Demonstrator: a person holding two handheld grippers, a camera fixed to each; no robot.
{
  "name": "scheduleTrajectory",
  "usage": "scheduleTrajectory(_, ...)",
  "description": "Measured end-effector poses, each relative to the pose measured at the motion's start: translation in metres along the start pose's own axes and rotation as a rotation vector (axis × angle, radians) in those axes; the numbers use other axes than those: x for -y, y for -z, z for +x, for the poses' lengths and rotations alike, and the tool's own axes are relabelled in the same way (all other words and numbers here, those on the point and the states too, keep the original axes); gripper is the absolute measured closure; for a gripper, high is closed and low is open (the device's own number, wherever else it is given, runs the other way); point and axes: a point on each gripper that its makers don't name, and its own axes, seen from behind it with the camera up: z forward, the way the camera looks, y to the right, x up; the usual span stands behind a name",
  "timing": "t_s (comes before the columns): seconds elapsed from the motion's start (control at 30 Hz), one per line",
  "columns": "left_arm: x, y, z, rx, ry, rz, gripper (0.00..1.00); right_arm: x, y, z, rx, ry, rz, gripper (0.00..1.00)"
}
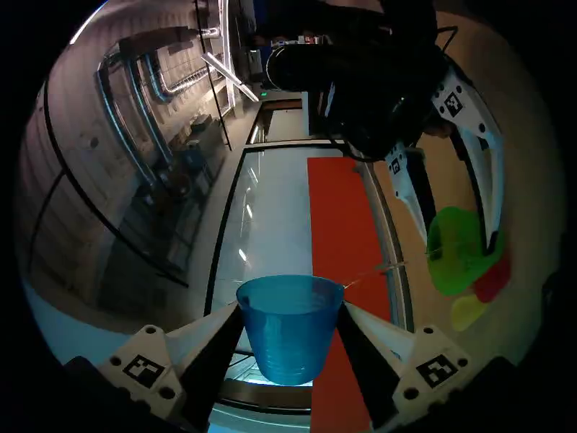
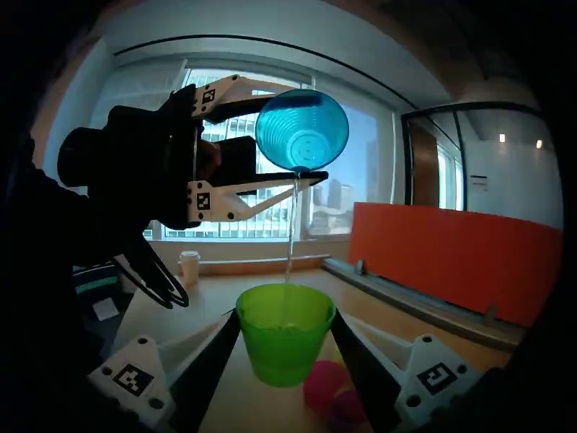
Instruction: Pour water
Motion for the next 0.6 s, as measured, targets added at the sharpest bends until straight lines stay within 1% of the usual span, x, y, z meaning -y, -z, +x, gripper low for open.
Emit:
scheduleTrajectory(0.3,-0.0006,0.0056,0.0042,-0.002,-0.037,0.011,0.15,-0.0005,-0.0008,0.0008,-0.001,0.001,-0.001,0.09)
scheduleTrajectory(0.6,-0.0037,0.0045,0.0048,-0.004,-0.041,0.007,0.15,-0.0007,-0.0022,0.0006,-0.002,0.001,-0.002,0.09)
